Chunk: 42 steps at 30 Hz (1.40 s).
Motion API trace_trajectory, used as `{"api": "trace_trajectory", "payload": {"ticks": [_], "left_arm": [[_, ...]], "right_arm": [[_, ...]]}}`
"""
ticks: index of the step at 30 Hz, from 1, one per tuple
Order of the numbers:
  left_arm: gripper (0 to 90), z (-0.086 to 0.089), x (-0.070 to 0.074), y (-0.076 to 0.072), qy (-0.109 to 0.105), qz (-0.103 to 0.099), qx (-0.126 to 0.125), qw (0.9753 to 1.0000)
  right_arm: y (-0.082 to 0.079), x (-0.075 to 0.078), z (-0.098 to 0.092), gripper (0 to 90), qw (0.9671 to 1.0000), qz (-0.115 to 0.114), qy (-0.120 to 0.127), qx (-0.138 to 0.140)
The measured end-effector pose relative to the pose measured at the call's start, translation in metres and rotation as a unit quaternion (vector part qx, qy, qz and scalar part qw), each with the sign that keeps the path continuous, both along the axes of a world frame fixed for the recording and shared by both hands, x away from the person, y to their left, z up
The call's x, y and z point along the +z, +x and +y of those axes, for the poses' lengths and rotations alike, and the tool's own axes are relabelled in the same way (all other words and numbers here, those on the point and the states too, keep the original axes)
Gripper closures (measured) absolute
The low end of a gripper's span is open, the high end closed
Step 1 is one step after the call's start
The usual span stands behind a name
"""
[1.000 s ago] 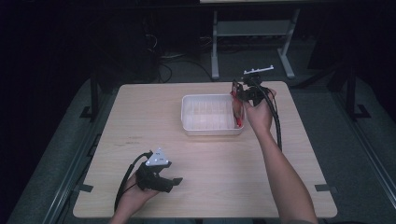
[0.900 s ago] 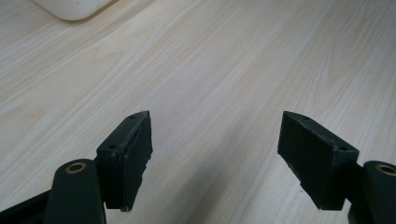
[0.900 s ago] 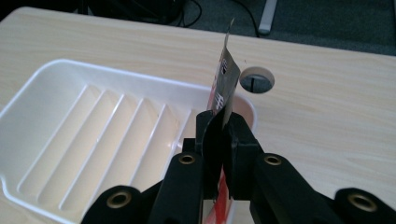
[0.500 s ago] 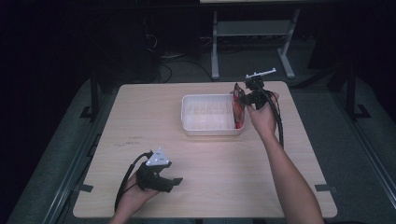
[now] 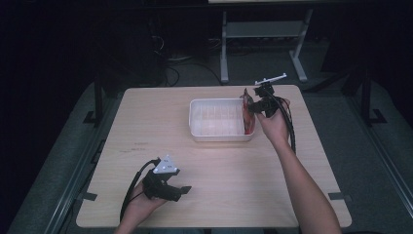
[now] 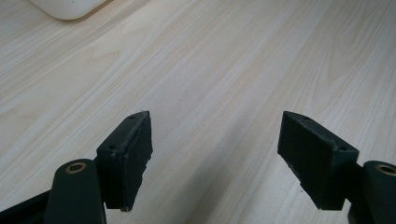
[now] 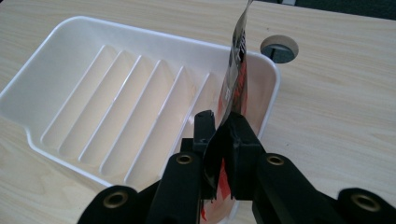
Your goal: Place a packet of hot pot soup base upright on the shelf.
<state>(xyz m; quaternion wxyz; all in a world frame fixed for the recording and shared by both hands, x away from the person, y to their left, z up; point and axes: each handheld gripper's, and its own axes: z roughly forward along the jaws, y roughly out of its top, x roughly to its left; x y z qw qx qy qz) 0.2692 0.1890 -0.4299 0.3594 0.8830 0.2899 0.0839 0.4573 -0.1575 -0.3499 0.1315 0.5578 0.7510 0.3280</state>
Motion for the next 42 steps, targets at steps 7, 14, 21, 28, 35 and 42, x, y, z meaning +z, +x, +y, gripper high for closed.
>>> {"api": "trace_trajectory", "payload": {"ticks": [7,14,21,28,35,42], "left_arm": [[25.8,0.000,0.000,0.000,0.001,0.000,0.000,1.0000],[25.8,0.000,0.001,0.000,0.002,-0.002,-0.001,1.0000],[25.8,0.000,0.000,0.000,0.002,-0.002,-0.001,1.0000],[25.9,0.000,0.000,0.000,0.002,-0.002,-0.001,1.0000],[25.8,0.000,0.001,0.000,0.003,-0.003,-0.001,1.0000],[25.8,0.001,0.001,0.001,0.003,-0.004,0.000,1.0000]], "right_arm": [[-0.002,-0.003,-0.001,83.4,0.9999,0.014,0.007,0.006],[-0.001,-0.006,0.000,84.7,0.9996,0.027,-0.002,0.009],[0.000,-0.011,0.000,85.4,0.9993,0.035,0.000,0.010],[-0.002,-0.007,-0.003,78.8,0.9996,0.026,0.007,0.011],[-0.005,-0.002,-0.009,77.0,0.9995,0.025,0.014,0.009],[-0.007,0.002,-0.014,74.0,0.9994,0.020,0.026,0.015]]}}
